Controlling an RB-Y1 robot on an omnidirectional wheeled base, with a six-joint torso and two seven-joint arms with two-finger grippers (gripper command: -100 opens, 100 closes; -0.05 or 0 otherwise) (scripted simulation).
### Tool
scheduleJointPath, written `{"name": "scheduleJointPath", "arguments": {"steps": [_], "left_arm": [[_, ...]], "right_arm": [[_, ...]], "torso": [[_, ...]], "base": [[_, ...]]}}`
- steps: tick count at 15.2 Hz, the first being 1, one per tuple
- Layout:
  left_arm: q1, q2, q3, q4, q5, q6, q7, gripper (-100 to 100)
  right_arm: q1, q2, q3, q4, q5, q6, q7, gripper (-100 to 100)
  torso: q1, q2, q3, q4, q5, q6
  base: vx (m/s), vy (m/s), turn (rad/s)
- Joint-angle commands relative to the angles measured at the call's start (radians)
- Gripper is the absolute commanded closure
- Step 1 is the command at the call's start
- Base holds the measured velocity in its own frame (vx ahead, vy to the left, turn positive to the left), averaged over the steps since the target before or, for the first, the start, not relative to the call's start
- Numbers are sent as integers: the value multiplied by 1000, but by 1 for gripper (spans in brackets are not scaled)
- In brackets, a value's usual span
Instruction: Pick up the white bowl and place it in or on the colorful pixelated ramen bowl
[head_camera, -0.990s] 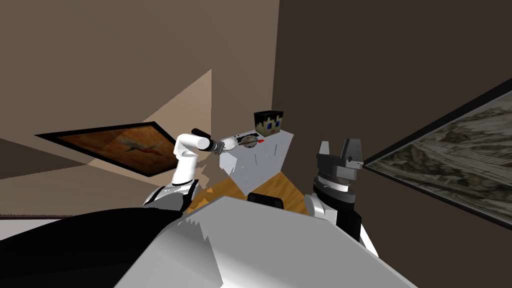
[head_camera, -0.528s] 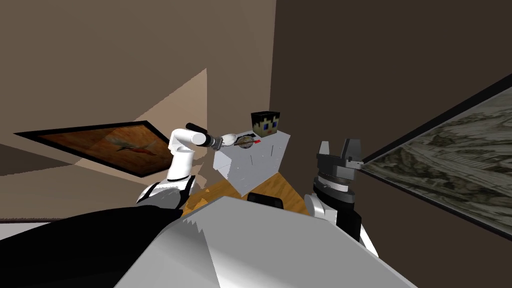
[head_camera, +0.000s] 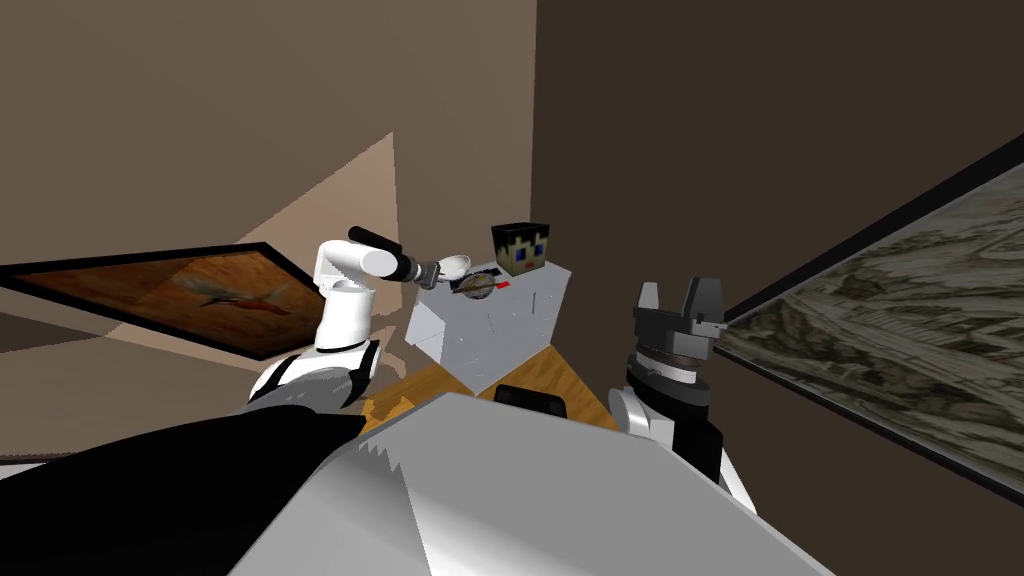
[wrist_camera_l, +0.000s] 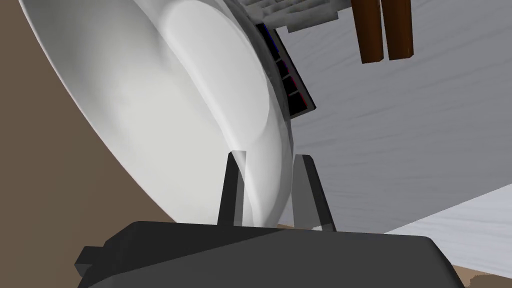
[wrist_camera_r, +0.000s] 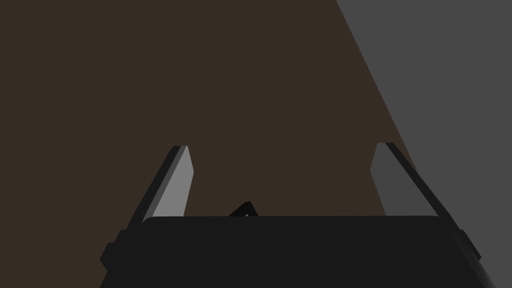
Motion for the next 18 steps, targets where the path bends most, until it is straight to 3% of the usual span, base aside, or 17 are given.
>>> {"name": "scheduleJointPath", "arguments": {"steps": [1, 6, 10, 18], "left_arm": [[-15, 31, 10, 5, 30, -3, 11, 100], [-59, 99, 24, 30, 88, 11, 30, 100], [-96, 155, 37, 44, 136, 74, 44, 100], [-117, 192, 44, 47, 173, 206, 54, 100]], "right_arm": [[0, 0, 0, 0, 0, 0, 0, 0], [0, 0, 0, 0, 0, 0, 0, 0], [0, 0, 0, 0, 0, 0, 0, 0], [0, 0, 0, 0, 0, 0, 0, 0]], "torso": [[0, 0, 0, 0, 0, 0], [0, 3, 2, 1, -1, -1], [0, 3, 2, 1, 0, -1], [8, 6, 3, 1, 2, -3]], "base": [[39, -136, -19], [44, -124, -13], [49, -115, -13], [19, -53, -8]]}}
